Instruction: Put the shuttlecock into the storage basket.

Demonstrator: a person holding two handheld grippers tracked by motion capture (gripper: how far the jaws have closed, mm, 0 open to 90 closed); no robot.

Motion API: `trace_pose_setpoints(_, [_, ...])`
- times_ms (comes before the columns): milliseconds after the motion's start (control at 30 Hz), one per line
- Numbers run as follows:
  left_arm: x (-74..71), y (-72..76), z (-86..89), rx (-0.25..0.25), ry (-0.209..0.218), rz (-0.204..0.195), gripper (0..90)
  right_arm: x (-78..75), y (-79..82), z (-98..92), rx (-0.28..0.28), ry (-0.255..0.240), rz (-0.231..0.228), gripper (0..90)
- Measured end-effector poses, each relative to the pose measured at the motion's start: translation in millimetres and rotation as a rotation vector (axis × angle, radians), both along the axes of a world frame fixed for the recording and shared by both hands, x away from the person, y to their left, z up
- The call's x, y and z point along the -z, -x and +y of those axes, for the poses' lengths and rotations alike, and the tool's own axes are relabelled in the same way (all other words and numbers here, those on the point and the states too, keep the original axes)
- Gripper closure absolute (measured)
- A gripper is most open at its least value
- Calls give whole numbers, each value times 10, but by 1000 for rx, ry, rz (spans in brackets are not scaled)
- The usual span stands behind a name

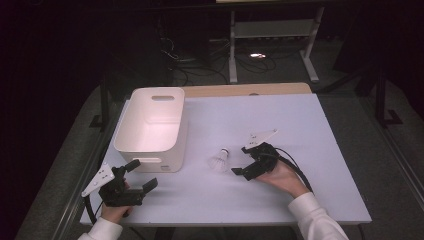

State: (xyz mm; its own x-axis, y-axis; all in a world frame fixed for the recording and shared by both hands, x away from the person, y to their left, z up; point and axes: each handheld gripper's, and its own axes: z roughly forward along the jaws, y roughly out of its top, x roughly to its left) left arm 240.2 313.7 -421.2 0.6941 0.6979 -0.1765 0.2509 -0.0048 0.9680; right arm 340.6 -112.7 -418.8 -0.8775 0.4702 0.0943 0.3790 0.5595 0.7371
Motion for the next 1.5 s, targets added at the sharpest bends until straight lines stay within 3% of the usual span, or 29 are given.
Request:
trace_pose_setpoints(333, [1,-1,1,2,3,1,0,25,-34,98,-33,23,19,203])
trace_pose_setpoints(467, [0,0,1,2,4,1,0,38,-60,115,-58,48,6,267])
trace_pose_setpoints(867, [-2,3,2,3,7,4,0,88,-88,198,-117,93,37,472])
trace_pose_setpoints(1100, [-3,7,-4,3,15,7,0,124,-90,221,-157,136,-3,608])
trace_pose_setpoints(1133, [-3,8,-6,3,17,7,0,121,-69,237,-152,134,9,643])
trace_pose_setpoints(1500, [-4,4,10,5,22,7,0,114,-53,313,-197,145,-37,721])
